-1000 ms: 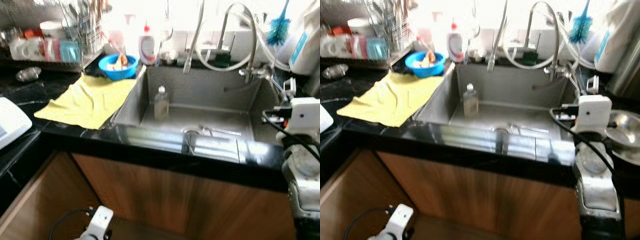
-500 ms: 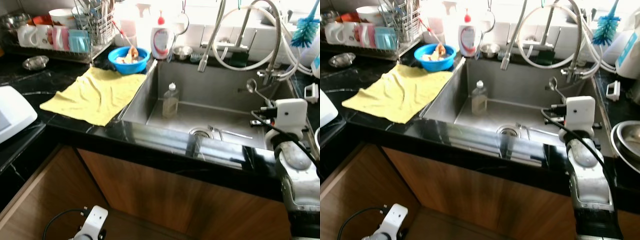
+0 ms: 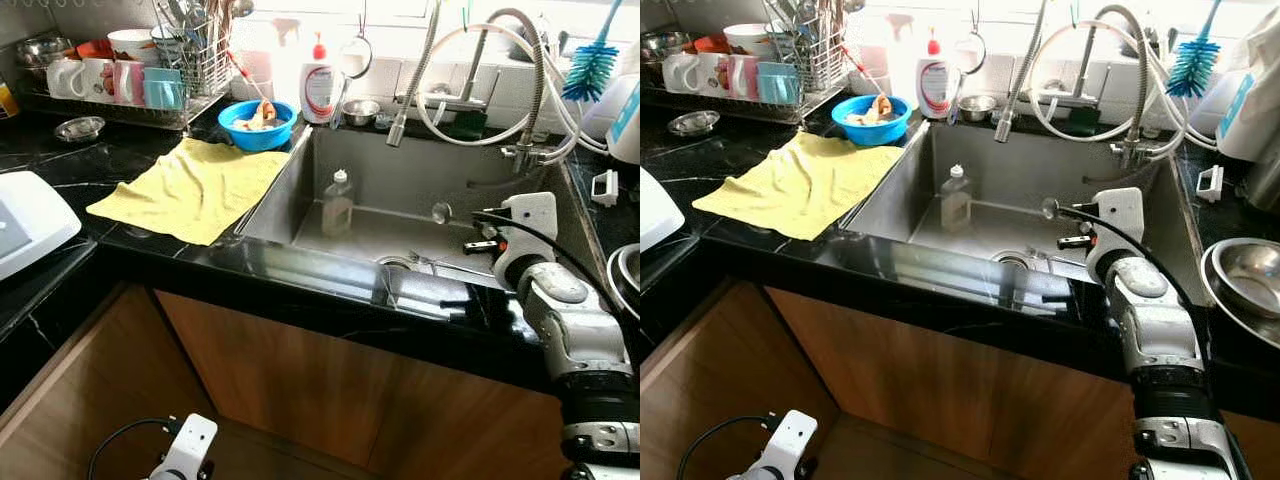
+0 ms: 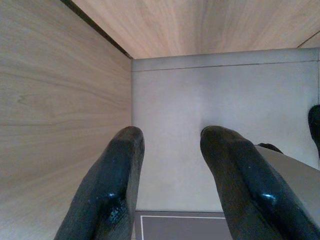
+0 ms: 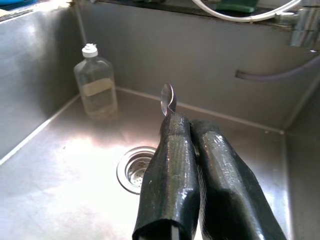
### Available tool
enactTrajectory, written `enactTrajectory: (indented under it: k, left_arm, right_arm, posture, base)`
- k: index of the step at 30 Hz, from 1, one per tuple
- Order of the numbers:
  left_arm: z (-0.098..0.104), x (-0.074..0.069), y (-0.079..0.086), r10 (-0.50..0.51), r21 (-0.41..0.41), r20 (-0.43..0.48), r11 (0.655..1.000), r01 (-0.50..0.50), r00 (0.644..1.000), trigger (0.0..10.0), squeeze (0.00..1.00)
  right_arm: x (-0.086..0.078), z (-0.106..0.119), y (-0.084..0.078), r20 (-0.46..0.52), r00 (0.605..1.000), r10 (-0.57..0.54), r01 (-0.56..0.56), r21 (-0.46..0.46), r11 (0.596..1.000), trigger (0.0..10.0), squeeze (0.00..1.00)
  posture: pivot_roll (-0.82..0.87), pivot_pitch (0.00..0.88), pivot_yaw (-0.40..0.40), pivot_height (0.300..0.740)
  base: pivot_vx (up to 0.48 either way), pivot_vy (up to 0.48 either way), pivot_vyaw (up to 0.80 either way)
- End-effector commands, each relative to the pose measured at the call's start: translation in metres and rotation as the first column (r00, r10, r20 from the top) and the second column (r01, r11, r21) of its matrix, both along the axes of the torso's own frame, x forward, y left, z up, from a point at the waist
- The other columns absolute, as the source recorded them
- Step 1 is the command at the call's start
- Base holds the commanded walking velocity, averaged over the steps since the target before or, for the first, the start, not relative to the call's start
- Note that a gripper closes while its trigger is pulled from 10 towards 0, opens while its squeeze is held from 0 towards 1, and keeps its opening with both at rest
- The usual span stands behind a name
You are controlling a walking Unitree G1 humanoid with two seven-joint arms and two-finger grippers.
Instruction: Kitchen organization
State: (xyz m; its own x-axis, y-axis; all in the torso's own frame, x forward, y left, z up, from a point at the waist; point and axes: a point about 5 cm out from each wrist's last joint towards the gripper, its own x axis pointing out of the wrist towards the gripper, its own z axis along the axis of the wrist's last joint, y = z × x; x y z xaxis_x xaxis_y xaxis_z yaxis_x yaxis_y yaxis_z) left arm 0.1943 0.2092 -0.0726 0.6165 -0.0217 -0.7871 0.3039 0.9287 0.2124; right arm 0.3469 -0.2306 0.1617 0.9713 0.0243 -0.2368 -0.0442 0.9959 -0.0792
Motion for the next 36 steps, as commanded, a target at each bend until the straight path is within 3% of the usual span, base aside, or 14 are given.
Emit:
enactTrajectory:
  k: [1,11,13,14,15,16,18,34,35,36]
  left_arm:
    - [-0.002,-0.004,-0.001,-0.016,0.008,-0.018,1.0,0.016,1.0,10.0,0.0]
    - [-0.002,-0.004,0.0,-0.017,0.009,-0.016,1.0,0.017,1.0,10.0,0.0]
    - [-0.002,-0.004,0.0,-0.017,0.009,-0.015,1.0,0.017,1.0,10.0,0.0]
    - [-0.002,-0.004,0.0,-0.016,0.01,-0.017,1.0,0.016,1.0,10.0,0.0]
    - [-0.002,-0.004,0.0,-0.015,0.01,-0.018,1.0,0.015,1.0,10.0,0.0]
    - [-0.002,-0.004,0.0,-0.015,0.01,-0.018,1.0,0.015,1.0,10.0,0.0]
    - [-0.002,-0.003,0.0,-0.017,0.008,-0.014,1.0,0.017,1.0,10.0,0.0]
    - [-0.002,-0.003,0.0,-0.021,0.013,-0.017,1.0,0.021,1.0,10.0,0.0]
    - [-0.002,-0.003,0.0,-0.022,0.013,-0.017,1.0,0.022,1.0,10.0,0.0]
    - [-0.002,-0.003,0.0,-0.022,0.013,-0.017,1.0,0.023,1.0,10.0,0.0]
  right_arm:
    - [0.003,0.003,0.002,-0.012,1.0,0.003,-0.003,0.023,1.0,10.0,0.0]
    - [0.0,-0.013,0.005,-0.082,0.996,-0.027,0.031,0.046,0.998,10.0,0.0]
    - [0.0,-0.013,0.005,-0.079,0.996,-0.032,0.036,0.053,0.998,10.0,0.04]
    - [0.0,-0.012,0.004,-0.077,0.996,-0.039,0.043,0.056,0.997,10.0,0.57]
    - [0.0,-0.012,0.003,-0.078,0.996,-0.045,0.05,0.059,0.997,10.0,0.79]
    - [0.0,-0.012,0.003,-0.078,0.996,-0.045,0.05,0.059,0.997,10.0,0.79]
    - [0.0,-0.013,0.003,-0.084,0.996,-0.041,0.046,0.055,0.997,10.0,1.0]
    - [-0.002,-0.012,0.005,-0.064,0.997,-0.043,0.047,0.065,0.997,10.0,1.0]
    - [-0.001,-0.011,0.005,-0.062,0.997,-0.043,0.047,0.063,0.997,10.0,0.89]
    - [-0.001,-0.011,0.005,-0.061,0.997,-0.042,0.045,0.055,0.997,10.0,0.02]
  posture:
    - [-0.05,0.0,0.008,0.74]
    - [-0.05,0.0,0.008,0.74]
    - [-0.05,0.0,0.008,0.74]
    - [-0.05,0.0,0.009,0.74]
    - [-0.05,0.0,0.009,0.74]
    - [-0.05,0.0,0.009,0.74]
    - [-0.05,0.0,0.009,0.74]
    - [-0.05,0.0,0.013,0.74]
    - [-0.05,0.0,0.013,0.74]
    - [-0.05,0.0,0.013,0.74]
  base:
    - [0.0,0.0,0.0]
    - [0.0,0.0,0.0]
    - [0.0,0.0,0.0]
    - [0.0,0.0,0.0]
    - [0.0,0.0,0.0]
    - [0.0,0.0,0.0]
    - [0.0,0.0,0.0]
    - [0.0,0.0,0.0]
    - [0.0,0.0,0.0]
    - [0.0,0.0,0.0]
